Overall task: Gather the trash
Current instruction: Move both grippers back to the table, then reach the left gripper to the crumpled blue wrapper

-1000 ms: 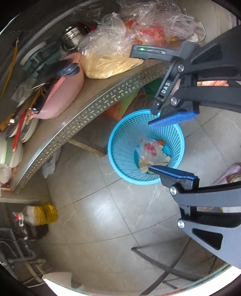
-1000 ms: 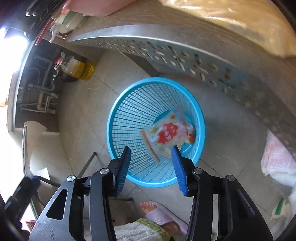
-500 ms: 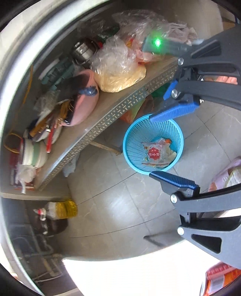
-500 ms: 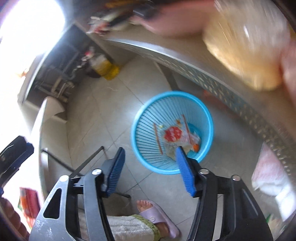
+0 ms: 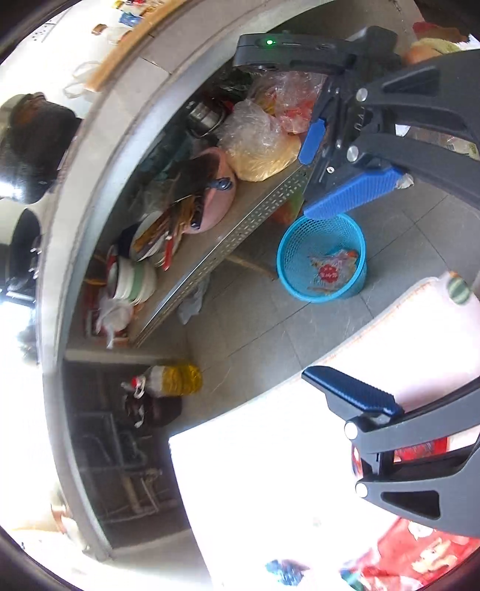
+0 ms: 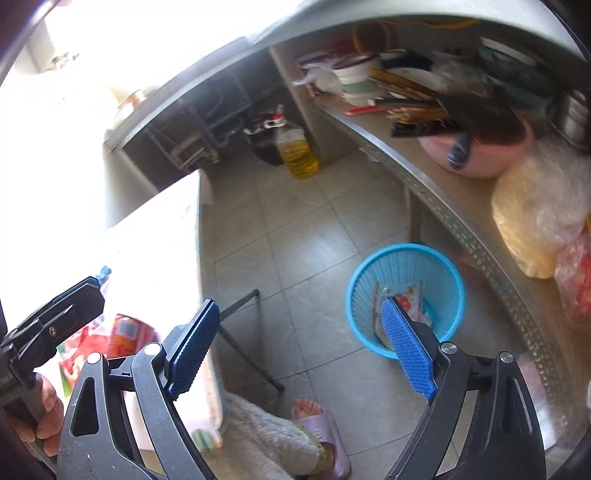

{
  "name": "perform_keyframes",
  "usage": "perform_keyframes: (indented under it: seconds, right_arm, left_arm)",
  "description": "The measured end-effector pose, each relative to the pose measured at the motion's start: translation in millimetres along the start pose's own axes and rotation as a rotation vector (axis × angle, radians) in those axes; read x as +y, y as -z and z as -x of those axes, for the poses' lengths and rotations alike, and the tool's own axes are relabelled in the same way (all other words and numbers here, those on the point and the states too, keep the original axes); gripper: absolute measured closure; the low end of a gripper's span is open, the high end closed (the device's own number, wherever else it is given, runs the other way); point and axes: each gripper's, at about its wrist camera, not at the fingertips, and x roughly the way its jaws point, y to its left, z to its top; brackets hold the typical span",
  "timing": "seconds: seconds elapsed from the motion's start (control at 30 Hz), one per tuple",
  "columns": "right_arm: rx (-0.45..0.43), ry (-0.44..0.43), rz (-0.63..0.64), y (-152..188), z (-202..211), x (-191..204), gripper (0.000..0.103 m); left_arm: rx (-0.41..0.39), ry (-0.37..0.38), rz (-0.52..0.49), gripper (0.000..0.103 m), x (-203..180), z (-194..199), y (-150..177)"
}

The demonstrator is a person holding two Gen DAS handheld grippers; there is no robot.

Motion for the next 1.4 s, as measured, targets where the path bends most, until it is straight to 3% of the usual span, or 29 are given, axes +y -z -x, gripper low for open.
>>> perform_keyframes:
  seconds: [0.5,1.1,1.4]
  right_arm:
    - [0.022,-0.117,0.132,-3.8,15.6,79.6,0.018]
    - [0.060,-0.254,0.287,-17.3,-7.1,167.8,0.015]
    - [0.112,-0.318,0.338,-16.6,-32.7,208.6,0.015]
  left_arm:
    - [-0.106,-0.034,0.049,0.018,42.6,82.3,12.1]
    - [-0.188,-0.117,0.168,0.017,120.9,152.6,29.7]
    - [-0.197,-0.277,0.274,0.017,205.9,189.2,36.6]
